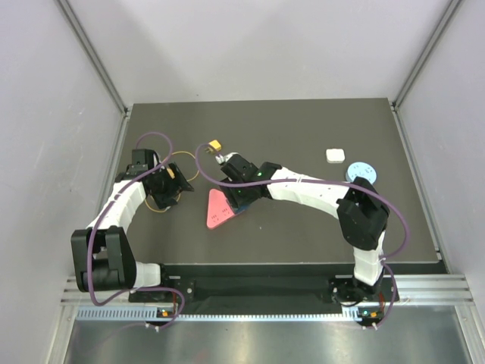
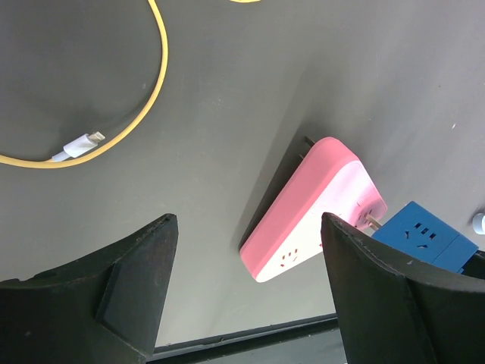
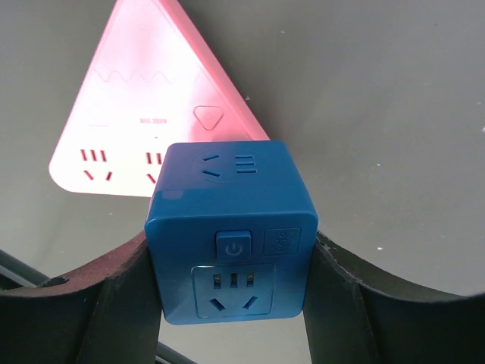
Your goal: Insert the plug
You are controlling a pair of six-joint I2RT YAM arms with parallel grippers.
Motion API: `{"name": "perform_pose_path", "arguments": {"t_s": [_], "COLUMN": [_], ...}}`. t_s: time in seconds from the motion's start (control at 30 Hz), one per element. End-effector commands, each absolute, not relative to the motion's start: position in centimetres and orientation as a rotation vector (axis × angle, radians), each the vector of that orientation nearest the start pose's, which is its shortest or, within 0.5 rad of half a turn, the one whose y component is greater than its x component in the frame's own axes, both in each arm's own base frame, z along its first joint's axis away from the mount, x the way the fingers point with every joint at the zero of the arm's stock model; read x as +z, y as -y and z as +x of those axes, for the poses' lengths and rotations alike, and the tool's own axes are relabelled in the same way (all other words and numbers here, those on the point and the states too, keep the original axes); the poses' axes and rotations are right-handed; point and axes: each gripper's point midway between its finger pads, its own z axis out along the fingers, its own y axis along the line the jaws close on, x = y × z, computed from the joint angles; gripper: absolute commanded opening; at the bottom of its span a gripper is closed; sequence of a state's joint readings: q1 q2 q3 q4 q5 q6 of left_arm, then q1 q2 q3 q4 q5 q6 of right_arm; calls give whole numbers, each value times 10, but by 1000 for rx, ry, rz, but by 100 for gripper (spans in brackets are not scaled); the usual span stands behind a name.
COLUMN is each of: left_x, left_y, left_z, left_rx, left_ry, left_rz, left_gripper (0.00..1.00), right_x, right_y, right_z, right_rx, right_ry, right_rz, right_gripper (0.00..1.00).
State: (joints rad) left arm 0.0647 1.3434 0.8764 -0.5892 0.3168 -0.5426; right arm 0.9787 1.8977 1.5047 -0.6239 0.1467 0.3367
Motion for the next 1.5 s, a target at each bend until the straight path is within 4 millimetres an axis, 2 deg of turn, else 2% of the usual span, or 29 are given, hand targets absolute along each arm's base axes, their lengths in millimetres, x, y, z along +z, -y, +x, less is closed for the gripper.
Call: {"name": "perform_pose_path", "arguments": {"t_s": [0.0, 0.37, 0.6, 0.83, 0.93, 1.17, 1.47], "left_x": [102, 102, 102, 102, 103, 102, 103], "left_y": [57, 56, 56, 57, 57, 56, 54], "left_z": [298, 296, 297, 297, 298, 297, 299], "left_rx": [-587, -585, -585, -588, -588, -579, -565], "left_ry": [-2537, -2536, -2533, -2534, -2533, -2533, -2527], "left_rz": [-642, -644, -643, -640, -640, -659, -674], "left_gripper": [80, 80, 80, 80, 80, 80, 80], "right_x": [111, 97, 100, 103, 98, 72, 43], "right_y": [-383, -374, -368, -371, -374, -373, -363], "right_z": [266, 269, 273, 269, 269, 267, 259], "right_rx": [404, 315, 275, 308, 312, 252, 123], "right_ry": [-2431, -2443, -2430, -2437, -2441, -2482, -2535], "right_rz": [-733, -735, -736, -744, -752, -787, -838], "right_gripper": [0, 0, 0, 0, 0, 0, 0]}}
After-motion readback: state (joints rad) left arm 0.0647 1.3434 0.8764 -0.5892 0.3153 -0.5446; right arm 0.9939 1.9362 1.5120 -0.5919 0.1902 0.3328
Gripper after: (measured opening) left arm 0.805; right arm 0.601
